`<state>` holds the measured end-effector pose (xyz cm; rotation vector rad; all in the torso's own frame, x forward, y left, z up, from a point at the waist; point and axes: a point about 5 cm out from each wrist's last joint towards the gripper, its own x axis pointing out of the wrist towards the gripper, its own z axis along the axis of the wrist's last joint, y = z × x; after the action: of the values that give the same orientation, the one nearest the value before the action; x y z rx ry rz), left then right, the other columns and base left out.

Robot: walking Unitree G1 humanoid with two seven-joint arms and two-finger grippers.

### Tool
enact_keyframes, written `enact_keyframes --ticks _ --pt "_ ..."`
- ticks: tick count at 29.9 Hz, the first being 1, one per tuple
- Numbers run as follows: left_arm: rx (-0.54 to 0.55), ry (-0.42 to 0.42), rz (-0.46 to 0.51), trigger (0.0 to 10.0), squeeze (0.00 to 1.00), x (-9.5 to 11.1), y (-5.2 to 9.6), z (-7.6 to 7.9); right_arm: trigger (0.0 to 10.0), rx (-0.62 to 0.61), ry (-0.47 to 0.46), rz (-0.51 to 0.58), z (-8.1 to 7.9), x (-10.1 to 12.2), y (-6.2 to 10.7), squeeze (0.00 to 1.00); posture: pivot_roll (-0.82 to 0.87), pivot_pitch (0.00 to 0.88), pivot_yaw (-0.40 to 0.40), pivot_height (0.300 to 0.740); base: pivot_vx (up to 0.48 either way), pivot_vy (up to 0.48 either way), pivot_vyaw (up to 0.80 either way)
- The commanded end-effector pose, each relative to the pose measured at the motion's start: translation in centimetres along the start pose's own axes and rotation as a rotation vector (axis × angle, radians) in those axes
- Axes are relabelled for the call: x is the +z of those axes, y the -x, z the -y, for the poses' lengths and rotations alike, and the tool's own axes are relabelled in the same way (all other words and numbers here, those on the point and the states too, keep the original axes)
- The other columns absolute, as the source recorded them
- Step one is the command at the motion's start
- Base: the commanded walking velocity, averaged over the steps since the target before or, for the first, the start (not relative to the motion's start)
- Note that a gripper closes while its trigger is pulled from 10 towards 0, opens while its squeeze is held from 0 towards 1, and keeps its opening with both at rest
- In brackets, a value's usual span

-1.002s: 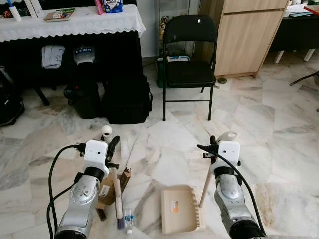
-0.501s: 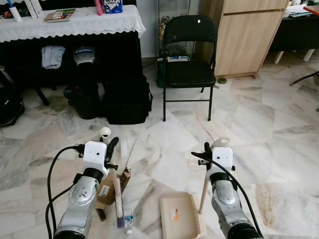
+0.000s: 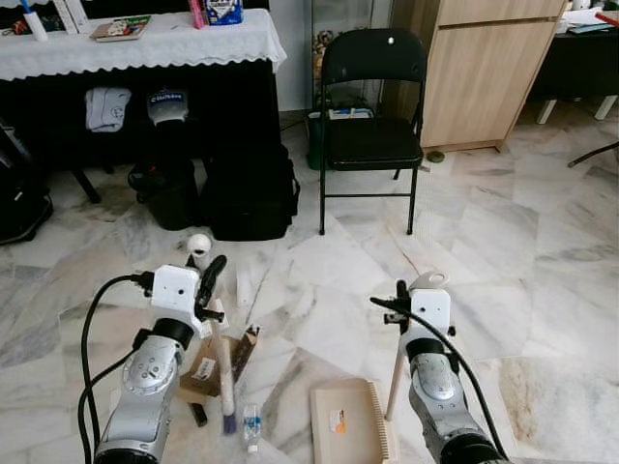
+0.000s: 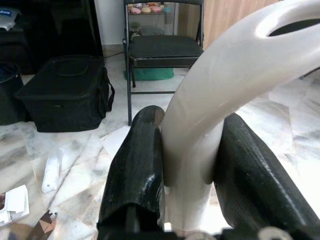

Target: Sweep floor

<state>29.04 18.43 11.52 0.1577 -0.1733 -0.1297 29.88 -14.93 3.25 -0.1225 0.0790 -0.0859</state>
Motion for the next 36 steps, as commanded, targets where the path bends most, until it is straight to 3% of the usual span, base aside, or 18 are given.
enact_keyframes --ticks 1,4,8,14,21,25,28,29,34,36 --pt "0.05 -0.036 0.101 10.0 0.0 2.6 -0.9 -1.4 10.0 0.009 0.006 0.038 -0.3 0.7 -0.3 0.0 0.1 0.029 0.054 0.74 0.0 0.0 0.0" --pt "0.104 -0.075 0.115 10.0 0.0 3.2 -1.1 -2.7 10.0 0.006 0.008 0.036 -0.2 0.6 -0.3 0.0 0.11 0.024 0.052 0.74 0.0 0.0 0.0" --pt "0.134 -0.085 0.103 10.0 0.0 2.8 -0.9 -3.3 10.0 0.008 0.009 0.035 -0.3 0.6 -0.3 0.0 0.11 0.02 0.053 0.74 0.0 0.0 0.0" --pt "0.154 -0.148 0.004 10.0 0.0 0.5 0.2 -3.2 10.0 0.011 0.007 0.036 -0.4 0.6 -0.3 0.0 0.11 0.011 0.05 0.74 0.0 0.0 0.0" --pt "0.307 -0.262 -0.069 10.0 0.0 -1.0 1.5 -5.2 10.0 0.008 0.012 0.035 -0.3 0.6 -0.4 0.0 0.11 0.001 0.05 0.74 0.0 0.0 0.0" --pt "0.341 -0.318 -0.11 10.0 0.0 -1.7 1.7 -5.5 10.0 0.007 0.011 0.035 -0.3 0.6 -0.4 0.0 0.11 0.0 0.05 0.74 0.0 0.0 0.0" --pt "0.339 -0.368 -0.154 10.0 0.0 -2.5 1.9 -5.6 10.0 0.006 0.01 0.036 -0.2 0.6 -0.4 0.0 0.11 0.0 0.049 0.74 0.0 0.0 0.0" --pt "0.303 -0.432 -0.232 10.0 0.0 -3.7 2.2 -5.5 10.0 0.006 0.01 0.035 -0.2 0.6 -0.4 0.0 0.11 0.0 0.048 0.74 0.0 0.0 0.0" --pt "0.172 -0.521 -0.41 10.0 0.0 -6.2 2.9 -4.9 10.0 0.007 0.012 0.035 -0.1 0.6 -0.4 0.0 0.11 0.0 0.047 0.74 0.0 0.0 0.0" --pt "0.15 -0.549 -0.417 10.0 0.0 -6.3 2.9 -4.8 10.0 0.007 0.013 0.035 -0.1 0.6 -0.5 0.0 0.1 0.0 0.046 0.74 0.0 0.0 0.0"
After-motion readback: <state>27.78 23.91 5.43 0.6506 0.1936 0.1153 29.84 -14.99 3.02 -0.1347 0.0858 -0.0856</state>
